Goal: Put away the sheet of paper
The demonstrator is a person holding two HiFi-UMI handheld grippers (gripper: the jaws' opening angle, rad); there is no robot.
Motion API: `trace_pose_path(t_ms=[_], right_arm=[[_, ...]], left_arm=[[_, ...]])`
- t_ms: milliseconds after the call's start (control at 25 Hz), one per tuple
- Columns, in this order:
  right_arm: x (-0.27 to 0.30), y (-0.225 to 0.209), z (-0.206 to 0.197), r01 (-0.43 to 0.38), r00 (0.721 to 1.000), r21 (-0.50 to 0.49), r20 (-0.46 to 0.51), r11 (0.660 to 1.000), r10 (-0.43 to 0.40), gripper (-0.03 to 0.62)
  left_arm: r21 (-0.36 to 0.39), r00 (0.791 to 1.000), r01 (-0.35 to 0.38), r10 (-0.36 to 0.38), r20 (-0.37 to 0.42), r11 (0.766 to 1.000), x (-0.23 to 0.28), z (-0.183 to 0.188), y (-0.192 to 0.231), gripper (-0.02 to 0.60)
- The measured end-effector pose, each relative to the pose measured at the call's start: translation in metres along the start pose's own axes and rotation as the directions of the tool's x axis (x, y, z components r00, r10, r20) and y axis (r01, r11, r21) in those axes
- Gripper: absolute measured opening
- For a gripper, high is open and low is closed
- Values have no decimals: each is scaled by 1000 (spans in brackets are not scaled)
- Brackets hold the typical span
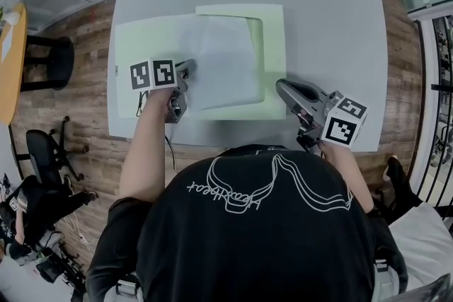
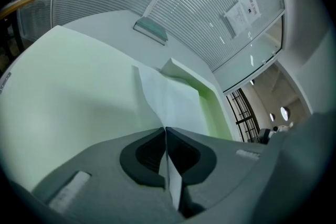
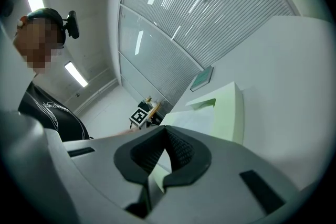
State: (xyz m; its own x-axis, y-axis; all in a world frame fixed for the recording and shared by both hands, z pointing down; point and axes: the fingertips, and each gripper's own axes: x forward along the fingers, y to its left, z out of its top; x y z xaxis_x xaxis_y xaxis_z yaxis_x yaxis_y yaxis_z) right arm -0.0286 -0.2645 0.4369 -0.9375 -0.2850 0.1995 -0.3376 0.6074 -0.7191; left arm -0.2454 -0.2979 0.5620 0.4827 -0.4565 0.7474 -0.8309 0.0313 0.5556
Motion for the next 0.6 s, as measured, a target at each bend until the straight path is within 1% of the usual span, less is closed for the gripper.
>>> trace_pose_path(t_ms=[280, 600], right_arm=[[-1, -3, -1, 3, 1000, 12, 15, 1000, -3, 8], [-5, -11, -5, 17, 1000, 30, 21, 999, -18, 8]], left_arm=[[6, 999, 19, -19, -26, 1000, 16, -4, -13, 12], [37, 998, 40, -38, -58, 998, 34, -7, -28, 12]])
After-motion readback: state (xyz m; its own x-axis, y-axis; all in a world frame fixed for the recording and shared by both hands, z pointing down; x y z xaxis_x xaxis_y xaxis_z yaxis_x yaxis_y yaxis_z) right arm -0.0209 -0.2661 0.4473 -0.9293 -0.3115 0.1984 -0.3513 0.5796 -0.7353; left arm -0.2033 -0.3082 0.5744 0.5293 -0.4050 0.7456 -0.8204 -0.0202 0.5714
